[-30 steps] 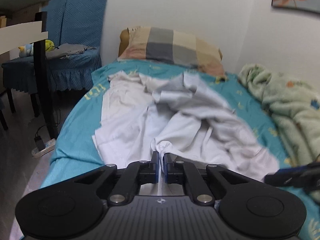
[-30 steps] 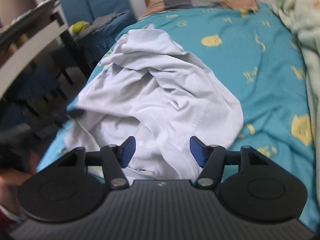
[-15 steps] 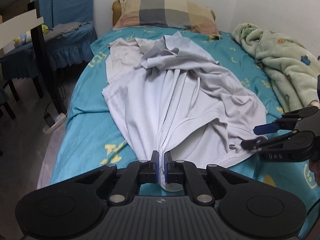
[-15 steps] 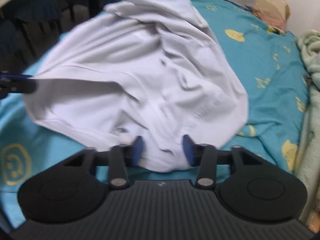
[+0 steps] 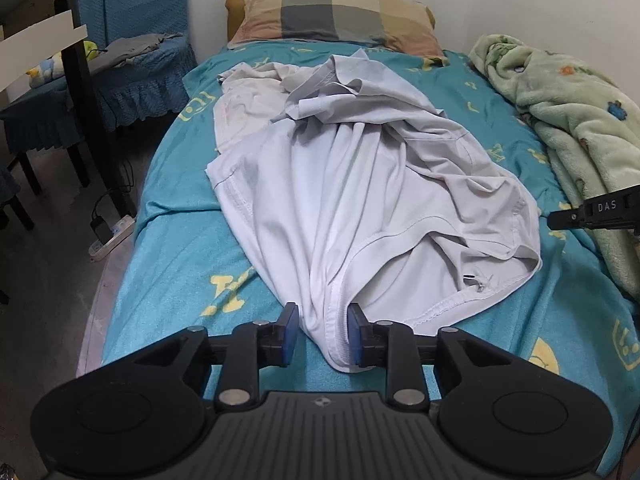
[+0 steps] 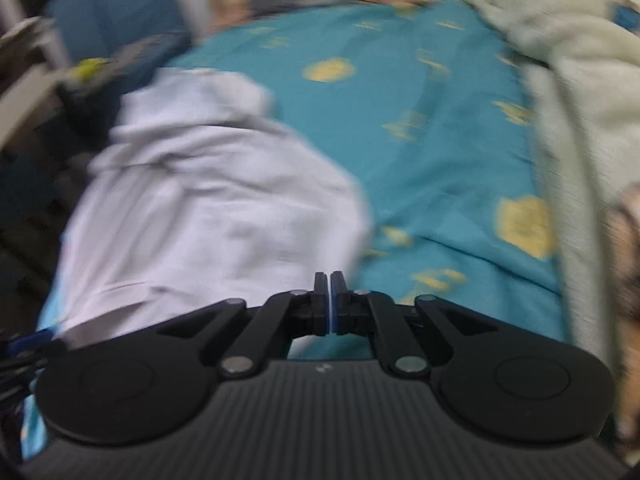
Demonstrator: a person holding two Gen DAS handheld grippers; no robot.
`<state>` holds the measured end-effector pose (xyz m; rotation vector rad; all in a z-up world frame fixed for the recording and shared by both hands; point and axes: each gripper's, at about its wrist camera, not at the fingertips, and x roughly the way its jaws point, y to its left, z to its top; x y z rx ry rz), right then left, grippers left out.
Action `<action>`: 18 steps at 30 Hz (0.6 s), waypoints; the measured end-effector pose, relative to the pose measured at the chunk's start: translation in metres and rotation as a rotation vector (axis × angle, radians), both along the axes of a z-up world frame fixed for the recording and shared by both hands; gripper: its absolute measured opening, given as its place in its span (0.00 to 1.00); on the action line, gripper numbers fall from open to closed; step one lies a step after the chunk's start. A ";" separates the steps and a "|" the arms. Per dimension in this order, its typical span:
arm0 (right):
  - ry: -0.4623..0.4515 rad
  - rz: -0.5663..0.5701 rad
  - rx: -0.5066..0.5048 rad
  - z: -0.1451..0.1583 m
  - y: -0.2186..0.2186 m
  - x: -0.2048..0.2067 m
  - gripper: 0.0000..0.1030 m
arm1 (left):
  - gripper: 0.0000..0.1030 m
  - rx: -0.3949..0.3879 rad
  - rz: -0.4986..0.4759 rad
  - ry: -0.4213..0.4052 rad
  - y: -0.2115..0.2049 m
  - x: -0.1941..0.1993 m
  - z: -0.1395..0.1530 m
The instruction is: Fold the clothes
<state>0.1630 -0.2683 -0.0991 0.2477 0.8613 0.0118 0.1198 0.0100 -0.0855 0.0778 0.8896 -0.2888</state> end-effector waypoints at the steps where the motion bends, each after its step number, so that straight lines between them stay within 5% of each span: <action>1: -0.031 0.061 0.007 0.005 0.011 -0.001 0.06 | 0.38 0.003 0.007 -0.003 0.000 -0.001 0.001; 4: -0.085 0.215 -0.008 0.013 0.041 -0.001 0.07 | 0.41 0.020 0.007 -0.039 -0.001 -0.005 0.008; 10: -0.028 0.357 -0.093 0.000 0.080 0.016 0.13 | 0.42 0.027 -0.083 -0.118 -0.017 -0.011 0.013; 18: -0.007 0.331 -0.050 -0.004 0.079 0.026 0.20 | 0.40 0.217 -0.187 -0.163 -0.049 -0.005 -0.018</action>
